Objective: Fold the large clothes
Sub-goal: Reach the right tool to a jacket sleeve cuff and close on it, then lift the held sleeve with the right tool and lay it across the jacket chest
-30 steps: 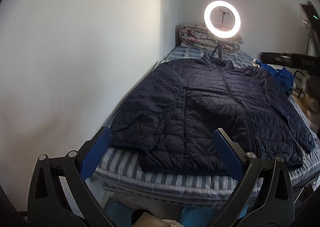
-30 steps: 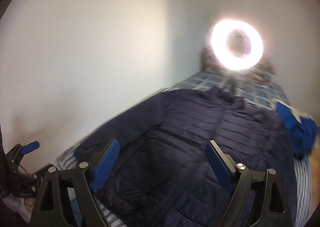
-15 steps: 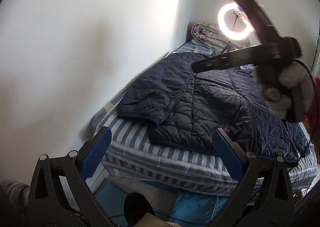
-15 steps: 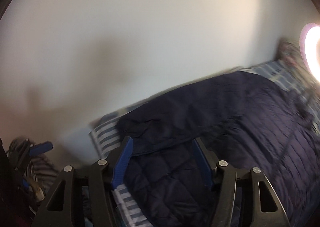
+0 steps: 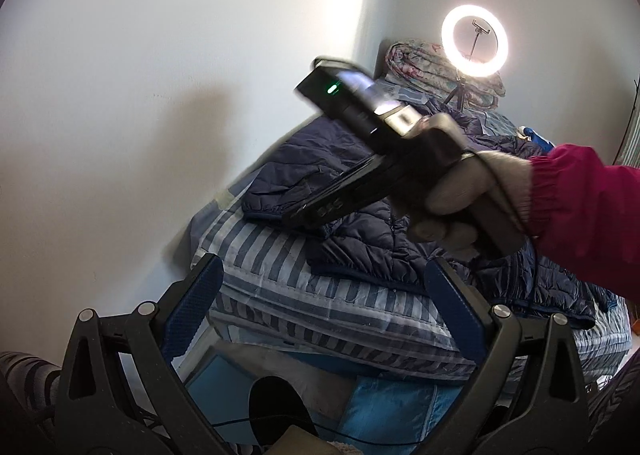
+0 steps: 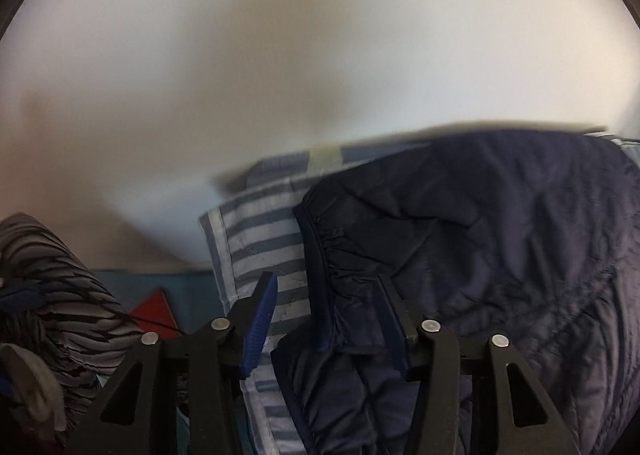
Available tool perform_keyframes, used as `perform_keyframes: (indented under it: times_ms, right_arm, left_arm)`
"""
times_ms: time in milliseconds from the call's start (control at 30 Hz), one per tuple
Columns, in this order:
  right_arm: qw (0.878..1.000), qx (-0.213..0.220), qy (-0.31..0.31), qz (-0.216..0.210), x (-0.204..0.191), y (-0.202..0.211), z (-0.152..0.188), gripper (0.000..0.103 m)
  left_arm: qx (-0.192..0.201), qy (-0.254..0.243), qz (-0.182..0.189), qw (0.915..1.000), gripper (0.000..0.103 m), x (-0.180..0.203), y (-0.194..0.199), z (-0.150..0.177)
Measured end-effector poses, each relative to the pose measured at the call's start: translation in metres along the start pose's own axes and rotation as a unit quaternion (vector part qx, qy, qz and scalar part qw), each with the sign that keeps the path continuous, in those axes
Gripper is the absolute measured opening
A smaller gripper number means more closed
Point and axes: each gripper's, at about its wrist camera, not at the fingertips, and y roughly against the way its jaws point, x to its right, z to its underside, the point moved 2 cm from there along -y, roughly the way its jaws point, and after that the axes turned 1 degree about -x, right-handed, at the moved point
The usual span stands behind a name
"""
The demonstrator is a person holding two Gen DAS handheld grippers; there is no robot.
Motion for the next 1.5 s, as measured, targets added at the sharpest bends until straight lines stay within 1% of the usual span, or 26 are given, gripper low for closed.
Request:
perform_keyframes:
  times_ms: [133,167,367,533,633,733,767,833,900,1000,1133,1200,1267,1333,1400,1433,1467,1500]
  right_arm:
    - [0.999,-0.022,0.024,0.014,-0.005,-0.022,-0.003,0.047]
    - [0.999,-0.027,0.025,0.022,-0.005,-0.027,-0.004,0.047]
    - [0.997,-0.049,0.037,0.036,-0.006,-0.048,-0.004,0.047]
    - [0.995,-0.056,0.055,0.056,-0.015,-0.066,-0.003,0.051]
    - [0.995,-0.055,0.060,0.064,-0.022,-0.074,-0.003,0.050]
    - [0.994,-0.056,0.055,0.072,-0.022,-0.074,-0.003,0.032]
    - [0.995,-0.055,0.048,0.071,-0.020,-0.074,-0.003,0.023]
    - [0.996,-0.049,0.029,0.072,-0.016,-0.071,-0.004,0.010]
    - [0.997,-0.037,0.003,0.063,-0.010,-0.065,-0.003,0.008]
    - [0.998,-0.006,-0.040,0.040,0.003,-0.047,0.002,0.008]
    - [0.994,0.043,-0.096,0.009,0.025,-0.015,0.011,0.007]
    - [0.989,0.073,-0.130,-0.004,0.043,0.007,0.017,0.007]
    - [0.983,0.100,-0.155,-0.018,0.059,0.028,0.024,0.007]
    - [0.976,0.123,-0.178,-0.019,0.077,0.047,0.034,0.007]
    - [0.967,0.150,-0.206,-0.019,0.101,0.069,0.043,0.007]
    - [0.961,0.164,-0.221,-0.021,0.108,0.078,0.052,0.007]
    - [0.956,0.176,-0.234,-0.022,0.116,0.090,0.056,0.007]
    - [0.950,0.190,-0.247,-0.025,0.124,0.098,0.059,0.007]
  left_arm:
    - [-0.005,0.005,0.001,1.0000,0.102,-0.001,-0.003,-0.001]
    - [-0.005,0.007,0.002,1.0000,0.102,-0.002,-0.003,-0.001]
    - [-0.009,0.013,0.005,0.9999,0.102,-0.003,-0.007,-0.002]
    - [-0.009,0.014,0.009,0.9998,0.102,-0.002,-0.006,-0.002]
    - [-0.011,0.012,0.006,0.9998,0.102,-0.002,-0.007,-0.001]
    - [-0.014,0.012,0.005,0.9998,0.102,-0.002,-0.008,-0.002]
    - [-0.014,0.011,0.004,0.9998,0.102,-0.003,-0.008,-0.002]
    - [-0.013,0.009,0.003,0.9999,0.102,-0.002,-0.009,-0.002]
    - [-0.013,0.007,0.002,0.9999,0.102,-0.001,-0.009,-0.002]
    - [-0.016,0.002,0.003,0.9999,0.102,0.002,-0.010,-0.003]
    - [-0.026,-0.018,0.007,0.9995,0.102,0.013,-0.016,-0.007]
    - [-0.027,-0.040,0.010,0.9988,0.102,0.023,-0.017,-0.011]
    - [-0.013,-0.065,0.006,0.9978,0.102,0.033,-0.015,-0.021]
    - [-0.001,-0.085,0.009,0.9964,0.102,0.044,-0.014,-0.033]
    - [0.009,-0.100,0.011,0.9949,0.102,0.054,-0.016,-0.049]
    - [0.013,-0.109,0.006,0.9940,0.102,0.059,-0.019,-0.058]
    - [0.009,-0.119,0.001,0.9929,0.102,0.066,-0.025,-0.070]
    - [-0.002,-0.125,0.006,0.9921,0.102,0.071,-0.033,-0.079]
